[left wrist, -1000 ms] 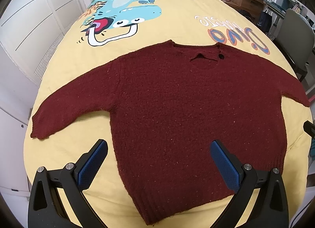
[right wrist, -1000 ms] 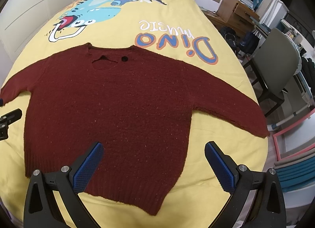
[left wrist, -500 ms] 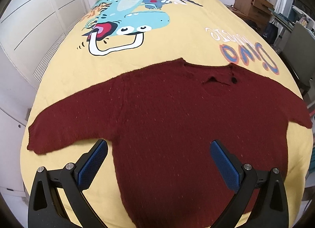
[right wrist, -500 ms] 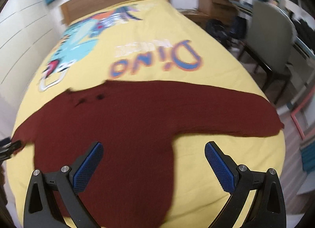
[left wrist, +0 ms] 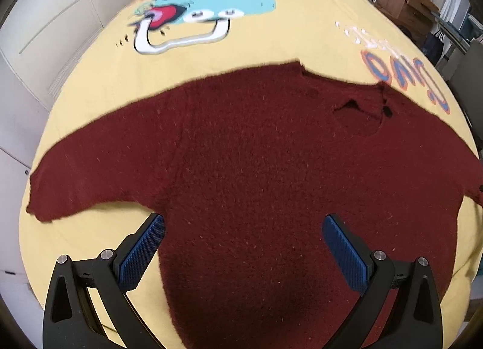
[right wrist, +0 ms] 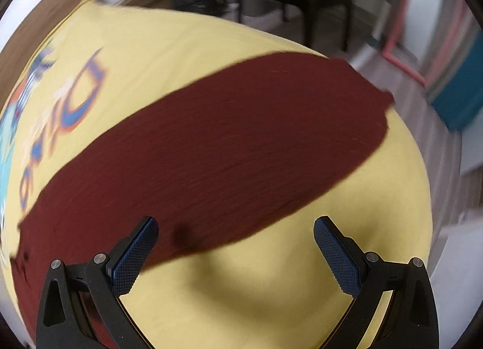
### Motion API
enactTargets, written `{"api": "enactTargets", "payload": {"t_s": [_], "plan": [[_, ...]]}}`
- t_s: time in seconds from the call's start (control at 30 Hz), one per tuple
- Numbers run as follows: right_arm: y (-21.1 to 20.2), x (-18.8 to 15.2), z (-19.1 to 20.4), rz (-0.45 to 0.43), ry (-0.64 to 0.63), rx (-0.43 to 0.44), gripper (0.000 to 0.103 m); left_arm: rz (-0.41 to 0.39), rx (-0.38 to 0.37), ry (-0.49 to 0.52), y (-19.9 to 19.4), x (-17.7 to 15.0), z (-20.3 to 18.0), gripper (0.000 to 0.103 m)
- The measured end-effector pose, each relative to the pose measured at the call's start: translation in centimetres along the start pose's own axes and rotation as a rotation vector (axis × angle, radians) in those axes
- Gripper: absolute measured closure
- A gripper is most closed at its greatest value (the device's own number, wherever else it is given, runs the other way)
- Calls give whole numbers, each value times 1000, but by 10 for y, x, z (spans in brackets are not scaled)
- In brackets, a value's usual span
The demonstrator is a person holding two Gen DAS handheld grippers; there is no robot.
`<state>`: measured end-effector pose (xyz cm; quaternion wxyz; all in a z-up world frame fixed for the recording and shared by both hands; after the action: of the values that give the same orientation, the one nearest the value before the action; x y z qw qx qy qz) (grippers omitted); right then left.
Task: Fold small clothes
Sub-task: 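Grasp the cuff of the sweater sleeve with the right gripper, then lift the sleeve and fold it across the sweater body with the right gripper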
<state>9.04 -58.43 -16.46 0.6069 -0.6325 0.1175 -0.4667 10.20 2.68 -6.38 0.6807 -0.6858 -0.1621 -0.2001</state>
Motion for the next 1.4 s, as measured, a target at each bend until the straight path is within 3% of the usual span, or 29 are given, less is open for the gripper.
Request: {"api": "enactTargets", "payload": {"t_s": [0.17, 0.37, 0.47, 0.53, 0.6, 0.63, 0.93, 1.2, 1.4], "plan": [[17, 18, -24, 6, 88, -2, 1, 48, 2, 25, 14, -8, -4, 1], [31, 38, -36, 8, 107, -8, 21, 66, 15, 35, 18, -11, 2, 1], [38, 49, -39, 16, 128, 8, 42, 66, 15, 36, 18, -11, 4, 1], [37, 54, -42, 15, 130, 26, 69, 69, 12, 39, 19, -11, 4, 1], [33, 54, -40, 17, 134, 57, 84, 68, 5, 44, 18, -12, 3, 1], [31, 55, -40, 16, 141, 74, 86, 67, 2, 47, 18, -11, 2, 1], [-32, 58, 9, -101, -39, 132, 89, 45, 5, 53, 15, -9, 3, 1], [-118, 40, 108, -237, -245, 257, 89, 17, -49, 24, 7, -2, 12, 1], [-150, 8, 195, -248, -389, 350, 89, 1, -73, 27, 2, 4, 19, 1]]}}
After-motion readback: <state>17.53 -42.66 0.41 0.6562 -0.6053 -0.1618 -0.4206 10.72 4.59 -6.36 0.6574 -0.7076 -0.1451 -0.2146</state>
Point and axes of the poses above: each gripper's, at about its wrist camera, not at the fingertips, and y roughly the way its jaws point, z to its left, x to its top, the point moved 1 cm from there along y, roughly the way its jaws point, and after that the axes turned 8 degrees about -z, right-handed, at the moved point
